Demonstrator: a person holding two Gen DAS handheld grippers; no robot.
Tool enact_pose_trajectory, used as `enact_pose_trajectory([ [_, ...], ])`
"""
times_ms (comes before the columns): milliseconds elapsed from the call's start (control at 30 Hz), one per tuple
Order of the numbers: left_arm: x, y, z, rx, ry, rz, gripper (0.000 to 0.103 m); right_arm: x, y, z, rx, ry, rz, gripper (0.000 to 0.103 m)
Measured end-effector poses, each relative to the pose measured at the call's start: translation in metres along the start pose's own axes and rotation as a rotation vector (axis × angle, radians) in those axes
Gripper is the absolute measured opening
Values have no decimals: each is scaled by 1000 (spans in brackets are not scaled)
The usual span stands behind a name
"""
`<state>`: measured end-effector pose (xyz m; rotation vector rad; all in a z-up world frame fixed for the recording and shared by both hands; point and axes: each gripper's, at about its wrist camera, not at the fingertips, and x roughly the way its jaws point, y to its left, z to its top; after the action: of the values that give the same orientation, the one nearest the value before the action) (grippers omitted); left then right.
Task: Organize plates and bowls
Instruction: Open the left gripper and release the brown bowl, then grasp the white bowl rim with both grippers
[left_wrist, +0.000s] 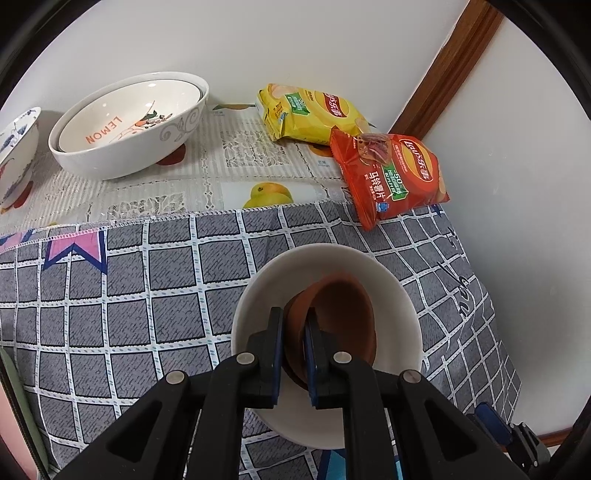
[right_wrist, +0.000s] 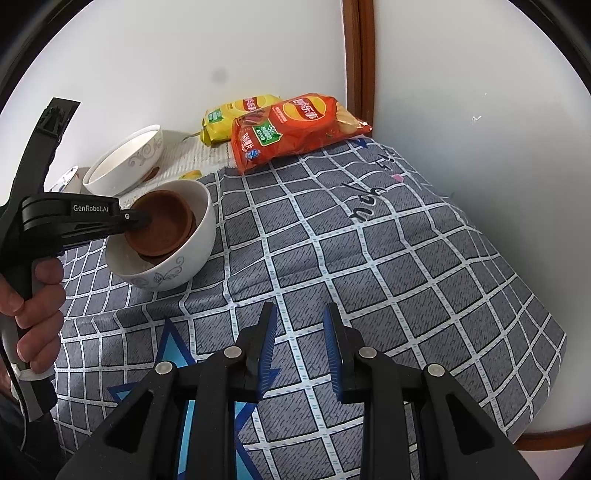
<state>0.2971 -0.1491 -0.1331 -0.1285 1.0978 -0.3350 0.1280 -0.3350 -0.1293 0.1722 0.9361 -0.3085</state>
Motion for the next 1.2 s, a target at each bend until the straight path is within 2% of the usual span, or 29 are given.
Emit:
enact_pose_trajectory([
  [300,-4,-9,-3,80,14,27,16,3,8,-3,-8,16,17,26],
  [433,-20,-12,-2,105,-29,30,19,2,11,2,-13,9,33,26],
  [500,-30,-11,-1,112,-60,50,24,1,13,9,-12,-2,50,26],
  [600,-39,-8,3,123,-79,88,26,0,14,23,0,-18,85,26],
  [700,-41,-1,5,115,-69,105,27,4,18,41,8,-23,127,26],
  [767,-41,4,4,104,-60,122,27,10,23,52,1,-24,153,34],
  [1067,-22,15,0,92,-4,131,27,41,40,78,-7,31,154,36],
  [1200,-11,16,-1,99,29,145,29,57,47,81,-36,66,115,36],
])
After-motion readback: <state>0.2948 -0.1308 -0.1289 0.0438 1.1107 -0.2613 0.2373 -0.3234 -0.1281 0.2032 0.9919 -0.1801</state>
